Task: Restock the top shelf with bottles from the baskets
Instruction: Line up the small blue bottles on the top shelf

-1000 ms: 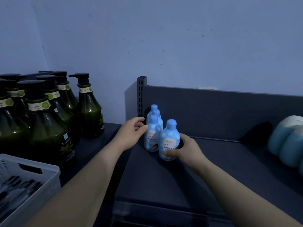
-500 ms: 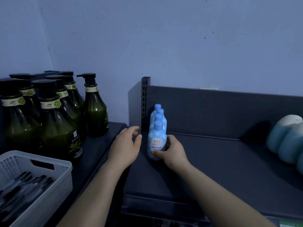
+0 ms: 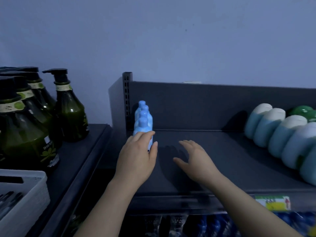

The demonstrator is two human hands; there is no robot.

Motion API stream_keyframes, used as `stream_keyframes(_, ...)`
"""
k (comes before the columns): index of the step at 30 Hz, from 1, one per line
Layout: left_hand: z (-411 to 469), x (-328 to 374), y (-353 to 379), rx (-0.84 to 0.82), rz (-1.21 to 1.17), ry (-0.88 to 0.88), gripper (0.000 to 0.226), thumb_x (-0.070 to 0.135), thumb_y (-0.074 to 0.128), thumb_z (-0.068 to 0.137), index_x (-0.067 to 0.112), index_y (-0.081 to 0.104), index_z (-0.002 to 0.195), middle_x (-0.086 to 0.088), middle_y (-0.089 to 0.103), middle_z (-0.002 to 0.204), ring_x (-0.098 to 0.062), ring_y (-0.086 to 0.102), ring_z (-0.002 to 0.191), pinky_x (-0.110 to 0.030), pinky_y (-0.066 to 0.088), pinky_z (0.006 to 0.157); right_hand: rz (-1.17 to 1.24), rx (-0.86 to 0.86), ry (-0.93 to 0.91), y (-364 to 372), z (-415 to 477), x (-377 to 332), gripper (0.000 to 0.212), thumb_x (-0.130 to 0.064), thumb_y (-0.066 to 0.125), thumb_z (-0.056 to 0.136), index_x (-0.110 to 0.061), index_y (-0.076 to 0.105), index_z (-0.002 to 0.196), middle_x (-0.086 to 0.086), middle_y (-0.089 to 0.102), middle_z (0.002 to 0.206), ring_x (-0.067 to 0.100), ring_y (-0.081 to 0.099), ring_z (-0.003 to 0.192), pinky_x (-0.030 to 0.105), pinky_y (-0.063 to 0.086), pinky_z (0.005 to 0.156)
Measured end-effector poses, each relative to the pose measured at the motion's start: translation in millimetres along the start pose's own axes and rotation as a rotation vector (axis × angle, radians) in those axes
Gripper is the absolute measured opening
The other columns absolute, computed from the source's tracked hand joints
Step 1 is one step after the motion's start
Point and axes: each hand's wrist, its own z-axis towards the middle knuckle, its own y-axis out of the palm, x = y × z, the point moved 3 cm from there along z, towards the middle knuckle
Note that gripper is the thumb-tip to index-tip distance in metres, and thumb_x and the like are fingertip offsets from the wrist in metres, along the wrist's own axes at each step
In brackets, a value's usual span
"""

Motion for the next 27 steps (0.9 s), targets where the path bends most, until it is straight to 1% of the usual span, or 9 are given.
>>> stream_keyframes(4, -4.4, 50.5, 31.3, -0.083, -0.012, 0.108, 0.039, 0.033, 0.047, 0.096, 0.02, 0.053, 0.133, 0.006, 0.058, 0.123, -0.016, 0.051, 0.112, -0.03, 0.043, 0.095, -0.069, 0.046, 0.065, -25.9, -35.2, 39.8, 0.065, -0.043, 0.052, 0.095, -0.02, 0.027, 0.15, -0.005, 0.027, 0.157, 0.014, 0.013, 0.147, 0.03, 0.008, 0.121)
stream_keyframes(7, -9.9, 94.5, 59.5, -0.149, -0.015, 0.193, 0.04, 0.034, 0.045, 0.097, 0.021, 0.05, 0.135, 0.005, 0.056, 0.127, -0.018, 0.049, 0.113, -0.031, 0.04, 0.095, -0.14, 0.103, 0.114, -48.4, -66.1, 74.9, 0.063, -0.043, 0.051, 0.095, -0.022, 0.028, 0.15, -0.006, 0.029, 0.156, 0.015, 0.013, 0.147, 0.031, 0.005, 0.121)
stream_keyframes(10, -22.2, 140.2, 90.7, -0.235, -0.06, 0.261, 0.042, 0.036, 0.04, 0.099, 0.023, 0.045, 0.139, 0.009, 0.051, 0.132, -0.014, 0.045, 0.119, -0.027, 0.038, 0.098, -0.185, 0.154, 0.186, -73.8, -103.8, 113.1, 0.063, -0.045, 0.05, 0.095, -0.023, 0.029, 0.15, -0.006, 0.029, 0.156, 0.016, 0.014, 0.147, 0.032, 0.005, 0.121)
stream_keyframes(14, -49.3, 209.7, 132.2, -0.325, -0.114, 0.349, 0.042, 0.036, 0.041, 0.099, 0.022, 0.046, 0.138, 0.007, 0.052, 0.132, -0.017, 0.045, 0.118, -0.029, 0.039, 0.097, -0.237, 0.199, 0.294, -109.6, -167.0, 169.1, 0.061, -0.046, 0.05, 0.094, -0.022, 0.033, 0.148, -0.005, 0.035, 0.153, 0.017, 0.02, 0.145, 0.032, 0.01, 0.119)
stream_keyframes(19, -95.5, 307.4, 181.9, -0.424, -0.19, 0.462, 0.037, 0.031, 0.047, 0.096, 0.019, 0.053, 0.131, 0.001, 0.058, 0.122, -0.024, 0.051, 0.109, -0.036, 0.042, 0.094, -0.292, 0.223, 0.452, -150.3, -258.7, 242.0, 0.058, -0.046, 0.052, 0.093, -0.023, 0.039, 0.145, -0.006, 0.041, 0.148, 0.017, 0.028, 0.141, 0.033, 0.015, 0.115)
stream_keyframes(22, -129.9, 364.3, 214.9, -0.509, -0.229, 0.512, 0.035, 0.031, 0.046, 0.097, 0.02, 0.054, 0.129, 0.001, 0.056, 0.124, -0.024, 0.049, 0.113, -0.037, 0.041, 0.097, -0.32, 0.23, 0.56, -169.6, -318.6, 287.0, 0.057, -0.045, 0.053, 0.093, -0.025, 0.039, 0.145, -0.009, 0.041, 0.148, 0.015, 0.028, 0.141, 0.032, 0.016, 0.115)
stream_keyframes(25, -167.2, 415.0, 248.3, -0.584, -0.239, 0.561, 0.033, 0.032, 0.045, 0.097, 0.02, 0.054, 0.127, 0.001, 0.056, 0.123, -0.024, 0.05, 0.112, -0.037, 0.042, 0.095, -0.35, 0.218, 0.668, -183.9, -376.9, 329.9, 0.054, -0.042, 0.053, 0.093, -0.024, 0.042, 0.143, -0.007, 0.045, 0.145, 0.017, 0.032, 0.138, 0.033, 0.019, 0.114)
stream_keyframes(27, -191.6, 443.3, 271.9, -0.648, -0.236, 0.575, 0.035, 0.034, 0.043, 0.098, 0.023, 0.051, 0.13, 0.003, 0.053, 0.126, -0.022, 0.047, 0.114, -0.035, 0.04, 0.095, -0.351, 0.212, 0.747, -189.0, -412.4, 359.9, 0.054, -0.041, 0.054, 0.092, -0.024, 0.044, 0.141, -0.005, 0.048, 0.143, 0.02, 0.035, 0.136, 0.036, 0.022, 0.113)
